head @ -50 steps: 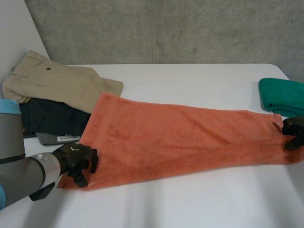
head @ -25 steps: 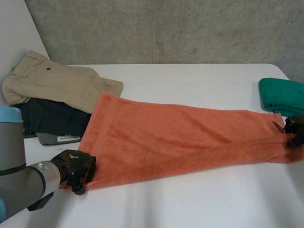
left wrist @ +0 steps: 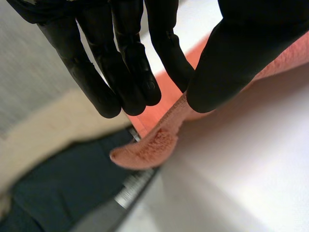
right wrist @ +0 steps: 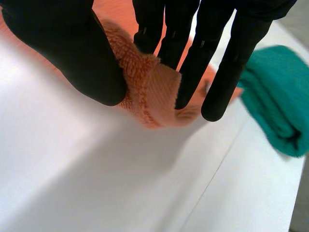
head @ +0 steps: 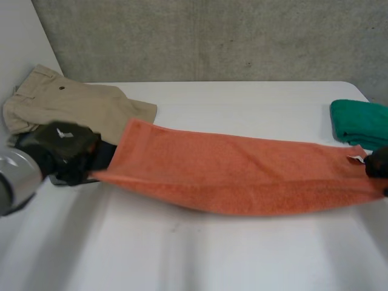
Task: Fold the laundry.
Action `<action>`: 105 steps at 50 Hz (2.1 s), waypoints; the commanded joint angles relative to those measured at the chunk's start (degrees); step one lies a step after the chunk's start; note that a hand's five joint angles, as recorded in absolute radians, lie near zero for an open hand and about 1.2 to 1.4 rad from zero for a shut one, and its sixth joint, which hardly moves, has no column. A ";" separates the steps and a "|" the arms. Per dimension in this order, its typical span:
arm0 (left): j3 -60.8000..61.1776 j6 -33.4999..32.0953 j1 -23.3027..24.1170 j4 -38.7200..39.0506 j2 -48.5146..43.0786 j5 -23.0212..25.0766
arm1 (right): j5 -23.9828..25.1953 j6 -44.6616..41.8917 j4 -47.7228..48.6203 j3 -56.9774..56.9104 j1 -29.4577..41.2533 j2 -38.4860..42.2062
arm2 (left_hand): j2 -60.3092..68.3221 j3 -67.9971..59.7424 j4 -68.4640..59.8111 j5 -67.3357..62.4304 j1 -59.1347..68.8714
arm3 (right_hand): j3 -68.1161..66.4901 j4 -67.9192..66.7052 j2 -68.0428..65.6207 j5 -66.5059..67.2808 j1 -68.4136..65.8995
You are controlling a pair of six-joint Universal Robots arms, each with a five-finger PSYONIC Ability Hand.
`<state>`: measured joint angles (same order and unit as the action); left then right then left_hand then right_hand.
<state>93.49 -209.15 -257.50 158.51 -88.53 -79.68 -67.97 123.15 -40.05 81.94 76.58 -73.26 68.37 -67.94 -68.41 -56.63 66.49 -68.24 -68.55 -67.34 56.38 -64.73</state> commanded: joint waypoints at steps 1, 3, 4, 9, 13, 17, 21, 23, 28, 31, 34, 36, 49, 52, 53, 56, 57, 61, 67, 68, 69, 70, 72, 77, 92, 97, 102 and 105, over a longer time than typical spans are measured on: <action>-3.14 -2.65 0.59 -5.85 1.63 2.08 | -1.46 -22.95 -12.16 1.65 -1.18 -0.23 | 11.63 -12.06 -11.59 -13.37 13.51 | -11.76 -11.45 -12.66 13.62 -15.27; -3.40 -3.89 0.68 -4.80 -1.54 1.64 | -1.90 -21.73 -11.02 1.03 -0.56 1.01 | 11.63 -12.06 -11.59 -13.37 13.51 | -11.76 -11.45 -12.66 13.62 -15.27; -4.01 -4.94 0.86 -3.75 -4.86 1.11 | -2.16 -19.98 -9.10 0.25 0.31 2.58 | 11.63 -12.06 -11.59 -13.37 13.51 | -11.76 -11.45 -12.66 13.62 -15.27; -9.45 -5.57 1.30 0.91 -17.00 -2.22 | -2.26 -13.65 -3.20 -3.53 3.04 6.37 | 11.63 -12.06 -11.59 -13.37 13.51 | -11.76 -11.45 -12.66 13.62 -15.27; -20.61 -3.38 2.96 6.18 -25.36 -4.16 | -3.04 -0.68 9.15 -10.72 7.51 8.39 | 11.63 -12.06 -11.59 -13.37 13.51 | -11.76 -11.45 -12.66 13.62 -15.27; -39.64 4.33 4.72 12.41 -28.80 -5.39 | -5.67 12.59 21.71 -18.36 10.59 8.40 | 11.63 -12.06 -11.59 -13.37 13.51 | -11.76 -11.45 -12.66 13.62 -15.27; -54.94 12.16 5.69 17.68 -29.42 -7.06 | -9.27 26.82 37.62 -24.00 12.09 6.74 | 11.63 -12.06 -11.59 -13.37 13.51 | -11.76 -11.45 -12.66 13.62 -15.27; -59.81 14.73 6.13 20.33 -29.77 -8.11 | -11.21 32.22 44.24 -24.98 12.36 5.41 | 11.63 -12.06 -11.59 -13.37 13.51 | -11.76 -11.45 -12.66 13.62 -15.27; -68.17 18.25 7.27 23.94 -30.29 -12.16 | -16.14 43.22 59.90 -25.51 13.06 2.69 | 11.63 -12.06 -11.59 -13.37 13.51 | -11.76 -11.45 -12.66 13.62 -15.27; -68.97 18.08 7.19 23.86 -31.00 -13.83 | -15.62 44.46 60.27 -25.34 13.33 2.59 | 11.63 -12.06 -11.59 -13.37 13.51 | -11.76 -11.45 -12.66 13.62 -15.27; -67.40 18.25 6.31 23.59 -30.56 -13.83 | -14.13 44.98 59.48 -24.46 13.68 2.51 | 11.63 -12.06 -11.59 -13.37 13.51 | -11.76 -11.45 -12.66 13.62 -15.27; -64.33 18.52 5.17 23.42 -29.42 -13.57 | -12.11 45.86 59.13 -22.44 13.86 2.59 | 11.63 -12.06 -11.59 -13.37 13.51 | -11.76 -11.45 -12.66 13.62 -15.27; -23.57 17.64 2.09 27.89 -25.19 -3.56 | 5.11 42.72 56.14 -0.40 8.24 11.27 | 11.63 -12.06 -11.59 -13.37 13.51 | -11.76 -11.45 -12.66 13.62 -15.27; -17.06 15.98 1.83 28.69 -26.69 -2.15 | 7.49 37.81 55.62 2.86 6.74 15.84 | 11.63 -12.06 -11.59 -13.37 13.51 | -11.76 -11.45 -12.66 13.62 -15.27; -15.90 15.36 1.74 28.78 -27.13 -1.88 | 7.76 36.56 55.26 3.40 6.39 16.74 | 11.63 -12.06 -11.59 -13.37 13.51 | -11.76 -11.45 -12.66 13.62 -15.27; -12.64 13.16 1.56 27.82 -27.92 -1.62 | 8.12 29.37 52.02 3.76 4.63 19.12 | 11.63 -12.06 -11.59 -13.37 13.51 | -11.76 -11.45 -12.66 13.62 -15.27; -12.29 12.81 1.56 27.47 -27.84 -1.44 | 8.20 28.30 50.96 3.67 4.37 19.03 | 11.63 -12.06 -11.59 -13.37 13.51 | -11.76 -11.45 -12.66 13.62 -15.27; -11.40 11.49 1.74 26.15 -26.79 -1.35 | 7.59 26.35 45.08 1.74 3.48 17.63 | 11.63 -12.06 -11.59 -13.37 13.51 | -3.25 -2.93 -4.15 5.10 -6.75; -11.05 11.13 1.38 25.79 -24.68 -1.09 | 2.15 26.09 32.43 -4.76 4.80 14.73 | 11.63 -12.06 -11.59 -13.37 13.51 | 31.94 32.25 31.04 -30.08 28.43; -11.05 11.05 1.21 25.71 -24.06 -1.00 | 0.83 26.44 27.71 -7.47 5.41 14.38 | 11.63 -12.06 -11.59 -13.37 13.51 | 37.32 37.64 36.42 -35.47 33.82; -11.05 11.13 1.21 25.62 -23.71 -0.91 | 0.12 26.44 25.40 -8.97 5.68 14.29 | 11.63 -12.06 -11.59 -13.37 13.51 | 37.71 38.02 36.81 -35.86 34.21; -10.96 11.13 1.21 25.62 -23.44 -0.83 | -0.23 26.44 23.11 -10.56 6.12 14.29 | 11.63 -12.06 -11.59 -13.37 13.51 | 38.05 38.36 37.15 -36.19 34.54; -10.79 10.87 1.38 25.44 -22.48 -0.56 | -0.41 26.09 16.52 -15.39 7.96 14.55 | 11.63 -12.06 -11.59 -13.37 13.51 | 40.57 40.88 39.67 -38.71 37.06; -10.79 10.87 1.91 25.35 -21.33 -0.21 | -1.11 23.72 7.81 -24.79 11.30 17.53 | 11.63 -12.06 -11.59 -13.37 13.51 | 40.24 40.56 39.34 -38.39 36.74; -13.60 11.05 3.67 25.35 -20.28 -1.26 | -4.63 10.28 5.42 -37.99 17.28 32.21 | 11.63 -12.06 -11.59 -13.37 13.51 | 27.95 28.27 27.06 -26.10 24.45; -14.57 11.05 4.20 25.35 -21.07 -1.79 | -6.47 9.57 9.55 -37.20 16.93 33.62 | 11.63 -12.06 -11.59 -13.37 13.51 | 30.81 31.12 29.91 -28.96 27.31; -14.74 11.13 4.64 25.35 -21.68 -2.32 | -8.93 8.95 12.10 -35.54 16.49 34.50 | 11.63 -12.06 -11.59 -13.37 13.51 | 34.01 34.32 33.11 -32.16 30.51; -14.92 11.05 4.55 25.27 -21.95 -2.49 | -9.46 8.78 12.63 -35.01 15.88 34.67 | 11.63 -12.06 -11.59 -13.37 13.51 | 34.18 34.50 33.28 -32.33 30.68</action>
<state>78.76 -198.05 -253.02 183.85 -109.95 -81.78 -75.75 132.05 -29.09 45.43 93.35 -38.91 68.58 -68.17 -68.47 -56.63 66.49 -32.13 -32.52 -32.22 20.80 -32.73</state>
